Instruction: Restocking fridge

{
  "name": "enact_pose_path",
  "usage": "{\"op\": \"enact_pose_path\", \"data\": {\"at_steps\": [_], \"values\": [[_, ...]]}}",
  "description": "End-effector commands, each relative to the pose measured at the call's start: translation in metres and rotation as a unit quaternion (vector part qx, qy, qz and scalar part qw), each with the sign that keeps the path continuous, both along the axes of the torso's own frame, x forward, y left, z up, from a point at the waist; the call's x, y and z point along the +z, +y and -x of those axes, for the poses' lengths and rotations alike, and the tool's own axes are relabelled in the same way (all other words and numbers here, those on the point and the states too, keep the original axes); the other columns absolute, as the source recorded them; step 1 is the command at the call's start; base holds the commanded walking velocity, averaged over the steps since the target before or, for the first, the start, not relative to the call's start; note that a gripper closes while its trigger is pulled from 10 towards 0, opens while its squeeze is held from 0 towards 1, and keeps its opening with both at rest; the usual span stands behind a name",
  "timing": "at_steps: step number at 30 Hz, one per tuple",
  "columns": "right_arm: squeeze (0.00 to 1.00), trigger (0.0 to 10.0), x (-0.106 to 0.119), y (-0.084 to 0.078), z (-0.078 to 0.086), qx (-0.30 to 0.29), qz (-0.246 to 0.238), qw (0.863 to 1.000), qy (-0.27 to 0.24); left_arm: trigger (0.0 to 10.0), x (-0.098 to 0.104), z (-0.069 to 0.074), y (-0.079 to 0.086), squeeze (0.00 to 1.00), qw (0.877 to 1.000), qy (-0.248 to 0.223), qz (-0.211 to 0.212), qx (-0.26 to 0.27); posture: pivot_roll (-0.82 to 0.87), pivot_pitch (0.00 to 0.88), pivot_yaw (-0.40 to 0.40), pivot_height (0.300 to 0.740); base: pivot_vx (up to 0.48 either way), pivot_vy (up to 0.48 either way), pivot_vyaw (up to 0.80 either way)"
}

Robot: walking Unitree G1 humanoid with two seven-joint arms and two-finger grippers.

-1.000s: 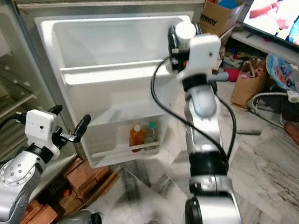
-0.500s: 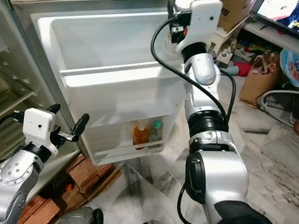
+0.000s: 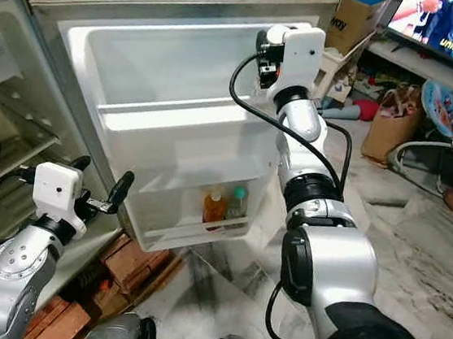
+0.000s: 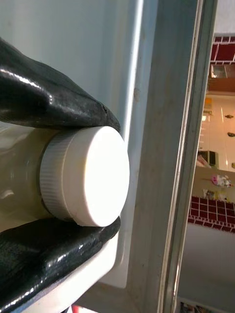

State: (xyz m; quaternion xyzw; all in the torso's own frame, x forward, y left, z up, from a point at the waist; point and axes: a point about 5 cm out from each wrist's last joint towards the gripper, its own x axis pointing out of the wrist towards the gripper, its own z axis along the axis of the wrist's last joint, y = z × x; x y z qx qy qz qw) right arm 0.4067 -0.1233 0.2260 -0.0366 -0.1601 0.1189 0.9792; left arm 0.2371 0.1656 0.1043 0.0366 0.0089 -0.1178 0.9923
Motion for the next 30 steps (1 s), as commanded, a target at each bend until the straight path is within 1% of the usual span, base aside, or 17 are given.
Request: {"op": "enact_pose_path", "data": {"at_steps": [1, 4, 6, 9, 11, 12, 13, 14, 15, 17, 18, 21, 27, 30], "values": [[0.0, 10.0, -0.029, -0.002, 0.001, 0.002, -0.001, 0.997, 0.071, 10.0, 0.0, -0.001, -0.004, 0.0, 1.0, 0.003, -0.005, -0.015, 0.07, 0.095, -0.024, 0.74, 0.0, 0.0, 0.0], [0.0, 10.0, -0.029, -0.002, 0.0, 0.004, -0.006, 0.997, 0.083, 10.0, 0.0, -0.002, -0.005, 0.0, 1.0, 0.004, -0.006, -0.017, 0.07, 0.093, -0.022, 0.74, 0.0, 0.0, 0.0], [0.0, 10.0, -0.03, -0.003, -0.001, 0.0, 0.004, 0.995, 0.101, 10.0, 0.0, -0.003, -0.006, 0.0, 1.0, 0.005, -0.006, -0.02, 0.06, 0.091, -0.023, 0.74, 0.0, 0.0, 0.0], [0.0, 10.0, -0.031, -0.006, -0.003, -0.015, 0.018, 0.994, 0.109, 10.0, -0.001, -0.003, -0.006, 0.0, 1.0, 0.005, -0.007, -0.021, 0.06, 0.092, -0.024, 0.74, 0.0, 0.0, 0.0], [0.0, 10.0, -0.029, -0.012, -0.003, -0.031, 0.01, 0.994, 0.108, 10.0, -0.001, -0.003, -0.007, 0.0, 1.0, 0.005, -0.007, -0.022, 0.07, 0.092, -0.027, 0.74, 0.0, 0.0, 0.0], [0.0, 10.0, -0.028, -0.019, -0.004, -0.051, 0.008, 0.992, 0.113, 10.0, -0.001, -0.003, -0.007, 0.0, 1.0, 0.006, -0.008, -0.022, 0.07, 0.092, -0.028, 0.74, 0.0, 0.0, 0.0], [0.0, 10.0, -0.028, -0.019, -0.004, -0.051, 0.008, 0.992, 0.113, 10.0, -0.001, -0.003, -0.007, 0.0, 1.0, 0.006, -0.008, -0.022, 0.07, 0.092, -0.028, 0.74, 0.0, 0.0, 0.0], [0.0, 10.0, -0.031, -0.026, -0.004, -0.068, 0.004, 0.99, 0.124, 10.0, -0.002, -0.002, -0.007, 0.0, 1.0, 0.007, -0.008, -0.022, 0.07, 0.09, -0.03, 0.74, 0.0, 0.0, 0.0], [0.0, 10.0, -0.031, -0.026, -0.004, -0.068, 0.004, 0.99, 0.124, 10.0, -0.002, -0.002, -0.007, 0.0, 1.0, 0.007, -0.008, -0.022, 0.07, 0.09, -0.03, 0.74, 0.0, 0.0, 0.0], [0.0, 10.0, -0.04, -0.034, -0.003, -0.091, 0.005, 0.984, 0.152, 10.0, -0.003, -0.001, -0.007, 0.0, 1.0, 0.009, -0.009, -0.022, 0.07, 0.087, -0.032, 0.74, 0.0, 0.0, 0.0], [0.0, 10.0, -0.05, -0.039, -0.001, -0.105, 0.0, 0.977, 0.183, 10.0, -0.003, -0.001, -0.008, 0.0, 1.0, 0.01, -0.01, -0.023, 0.07, 0.085, -0.035, 0.74, 0.0, 0.0, 0.0], [0.0, 10.0, -0.064, -0.043, 0.002, -0.116, -0.011, 0.969, 0.219, 10.0, -0.004, -0.001, -0.009, 0.0, 1.0, 0.011, -0.012, -0.025, 0.08, 0.082, -0.036, 0.74, 0.0, 0.0, 0.0], [0.0, 10.0, -0.069, -0.046, 0.004, -0.122, -0.014, 0.966, 0.229, 10.0, -0.005, -0.001, -0.01, 0.0, 0.999, 0.013, -0.016, -0.028, 0.08, 0.074, -0.038, 0.74, 0.0, 0.0, 0.0], [0.0, 10.0, -0.067, -0.047, 0.003, -0.125, -0.016, 0.966, 0.226, 10.0, -0.005, -0.001, -0.01, 0.0, 0.999, 0.012, -0.018, -0.03, 0.08, 0.072, -0.039, 0.74, 0.0, 0.0, 0.0]]}}
